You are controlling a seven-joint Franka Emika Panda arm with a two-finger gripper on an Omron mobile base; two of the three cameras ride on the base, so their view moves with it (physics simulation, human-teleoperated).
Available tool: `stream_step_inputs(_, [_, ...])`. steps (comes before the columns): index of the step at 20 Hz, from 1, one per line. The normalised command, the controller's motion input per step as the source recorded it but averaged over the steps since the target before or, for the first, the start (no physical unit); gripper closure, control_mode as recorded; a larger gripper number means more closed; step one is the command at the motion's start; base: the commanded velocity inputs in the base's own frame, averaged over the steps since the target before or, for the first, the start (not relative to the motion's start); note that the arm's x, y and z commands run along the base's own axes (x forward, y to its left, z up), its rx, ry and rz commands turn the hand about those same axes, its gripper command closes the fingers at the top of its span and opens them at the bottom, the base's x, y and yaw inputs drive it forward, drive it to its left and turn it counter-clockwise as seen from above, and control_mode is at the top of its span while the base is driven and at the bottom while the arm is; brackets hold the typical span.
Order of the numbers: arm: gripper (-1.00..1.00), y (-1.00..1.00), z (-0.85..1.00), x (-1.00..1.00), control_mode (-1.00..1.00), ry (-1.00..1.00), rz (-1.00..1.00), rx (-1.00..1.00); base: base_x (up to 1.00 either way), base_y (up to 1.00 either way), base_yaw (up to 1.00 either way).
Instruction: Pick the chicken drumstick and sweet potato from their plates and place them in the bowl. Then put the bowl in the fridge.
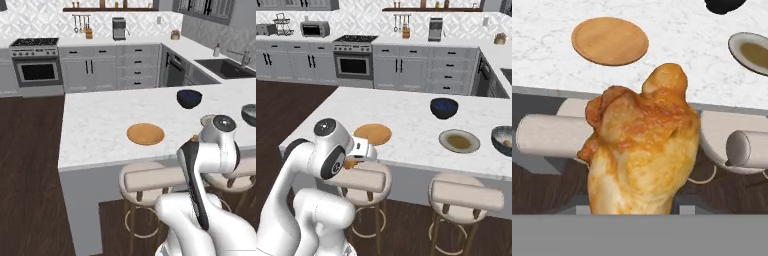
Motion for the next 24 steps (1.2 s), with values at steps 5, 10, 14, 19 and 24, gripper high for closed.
stream_step_inputs(5, [1.0, 0.0, 0.0, 0.0, 1.0, 0.0, 0.0, 0.0, -0.17, -1.0, 0.0])
stream_step_inputs(10, [1.0, 0.0, 0.0, 0.0, 1.0, 0.0, 0.0, 0.0, 0.0, -1.0, 0.0])
stream_step_inputs(14, [1.0, 0.0, 0.0, 0.0, 1.0, 0.0, 0.0, 0.0, 0.36, -1.0, 0.0])
stream_step_inputs(19, [1.0, 0.0, 0.0, 0.0, 1.0, 0.0, 0.0, 0.0, 0.78, -0.69, 0.06])
stream_step_inputs(24, [1.0, 0.0, 0.0, 0.0, 1.0, 0.0, 0.0, 0.0, 0.75, -0.33, 0.16])
